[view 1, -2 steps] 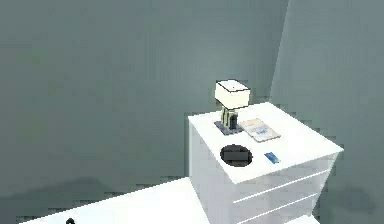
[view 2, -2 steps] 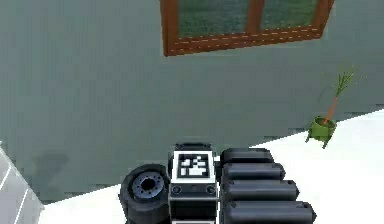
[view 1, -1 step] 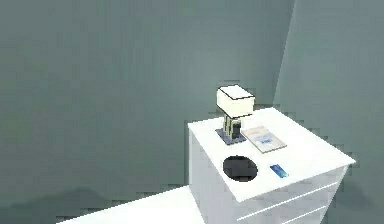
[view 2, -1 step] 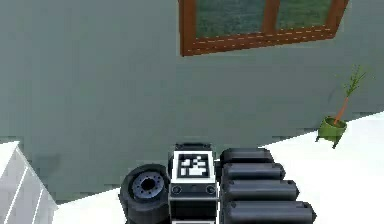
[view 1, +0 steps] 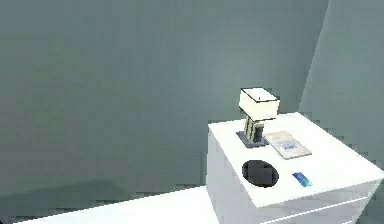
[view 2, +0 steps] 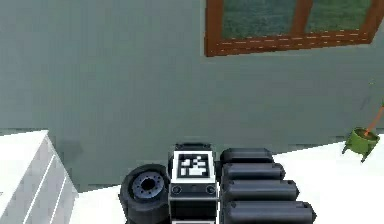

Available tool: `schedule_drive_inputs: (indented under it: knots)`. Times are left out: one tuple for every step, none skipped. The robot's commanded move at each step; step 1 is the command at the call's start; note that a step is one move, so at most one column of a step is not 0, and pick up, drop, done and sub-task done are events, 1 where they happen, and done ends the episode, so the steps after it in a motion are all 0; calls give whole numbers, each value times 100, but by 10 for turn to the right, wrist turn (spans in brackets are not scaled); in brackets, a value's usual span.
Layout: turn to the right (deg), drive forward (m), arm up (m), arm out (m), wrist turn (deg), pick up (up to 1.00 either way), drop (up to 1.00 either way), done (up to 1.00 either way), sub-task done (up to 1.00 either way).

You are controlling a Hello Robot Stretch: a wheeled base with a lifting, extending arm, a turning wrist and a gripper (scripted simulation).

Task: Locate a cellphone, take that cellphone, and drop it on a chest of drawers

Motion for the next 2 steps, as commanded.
schedule_drive_inputs:
  knots:
    - [0,85,0,0,0,0,0,0,0]
    - [450,0,0,0,0,0,0,0,0]
